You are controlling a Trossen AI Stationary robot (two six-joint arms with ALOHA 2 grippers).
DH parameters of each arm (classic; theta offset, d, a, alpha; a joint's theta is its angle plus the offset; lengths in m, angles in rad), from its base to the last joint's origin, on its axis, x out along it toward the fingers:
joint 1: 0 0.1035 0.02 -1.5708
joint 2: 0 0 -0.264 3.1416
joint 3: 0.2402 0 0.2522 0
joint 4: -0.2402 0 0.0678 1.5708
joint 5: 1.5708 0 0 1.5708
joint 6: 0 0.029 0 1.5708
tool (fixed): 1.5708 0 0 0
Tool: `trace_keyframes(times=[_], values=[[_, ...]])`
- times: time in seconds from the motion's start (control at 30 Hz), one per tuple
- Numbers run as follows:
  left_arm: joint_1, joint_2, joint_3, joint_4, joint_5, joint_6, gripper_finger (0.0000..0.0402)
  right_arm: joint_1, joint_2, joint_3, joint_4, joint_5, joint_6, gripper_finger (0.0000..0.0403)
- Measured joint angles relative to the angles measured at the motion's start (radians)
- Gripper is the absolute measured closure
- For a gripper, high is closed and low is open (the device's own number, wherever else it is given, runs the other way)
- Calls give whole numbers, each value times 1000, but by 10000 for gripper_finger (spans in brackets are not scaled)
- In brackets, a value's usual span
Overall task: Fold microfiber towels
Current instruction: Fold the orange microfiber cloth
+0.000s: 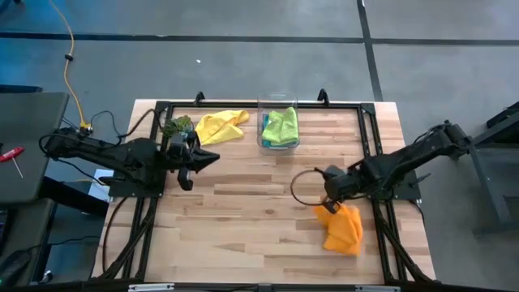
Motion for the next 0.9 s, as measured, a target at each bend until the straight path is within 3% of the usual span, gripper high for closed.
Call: trace_keyframes(times=[0.23,0.37,0.43,0.73,0.9], values=[[24,0,0,187,22,67,392,-39,65,304,-17,235,-208,402],[24,0,26,175,25,86,378,-42,107,475,-22,421,-308,403],[20,6,46,157,31,98,373,-53,123,541,-19,465,-352,403],[13,71,134,10,40,136,341,-85,260,713,92,292,-626,403],[13,125,182,-168,40,146,308,-88,356,823,109,90,-801,403]])
